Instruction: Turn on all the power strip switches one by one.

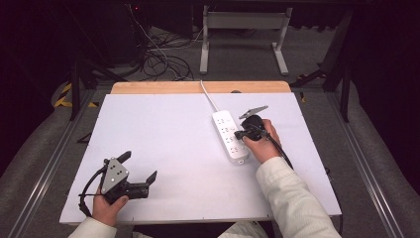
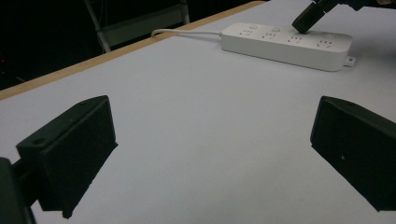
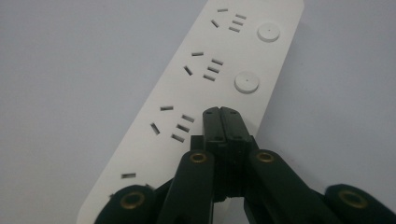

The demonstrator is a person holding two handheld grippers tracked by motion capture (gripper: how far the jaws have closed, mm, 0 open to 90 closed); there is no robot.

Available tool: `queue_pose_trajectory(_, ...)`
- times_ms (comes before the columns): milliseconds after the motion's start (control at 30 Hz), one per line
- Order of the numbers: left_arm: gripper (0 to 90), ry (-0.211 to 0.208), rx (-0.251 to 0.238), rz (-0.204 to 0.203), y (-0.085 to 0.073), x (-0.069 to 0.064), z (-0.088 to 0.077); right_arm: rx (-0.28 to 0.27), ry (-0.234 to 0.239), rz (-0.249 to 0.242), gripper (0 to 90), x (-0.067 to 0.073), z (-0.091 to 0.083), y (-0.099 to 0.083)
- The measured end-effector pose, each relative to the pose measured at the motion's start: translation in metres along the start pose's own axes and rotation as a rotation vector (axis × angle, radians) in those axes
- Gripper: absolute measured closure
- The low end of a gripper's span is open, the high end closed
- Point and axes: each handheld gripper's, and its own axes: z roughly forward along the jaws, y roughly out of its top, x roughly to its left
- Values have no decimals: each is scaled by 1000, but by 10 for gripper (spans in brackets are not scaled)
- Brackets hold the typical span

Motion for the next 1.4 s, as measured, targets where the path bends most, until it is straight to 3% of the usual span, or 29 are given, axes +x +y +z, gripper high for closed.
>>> queue_pose_trajectory(667, 5, -5, -2, -7, 0, -1, 0, 7, -32, -17, 900, 4, 2, 0)
queue_pose_trajectory(700, 5, -6, -2, -9, 0, -1, 0, 22, -46, -35, 900, 7, 1, 2)
queue_pose_trajectory(767, 5, -1, -3, -7, 0, 0, 0, -17, -55, -45, 900, 9, -5, 5)
queue_pose_trajectory(833, 5, -2, -1, -12, 0, 1, 0, -100, -33, -19, 900, 10, -15, 9)
queue_pose_trajectory(1067, 5, -1, -2, -11, 0, 0, 0, -90, -36, -67, 900, 15, -22, 18)
queue_pose_trajectory(1400, 5, -4, -1, -9, 0, 1, 1, -100, -40, -61, 900, 11, -21, 23)
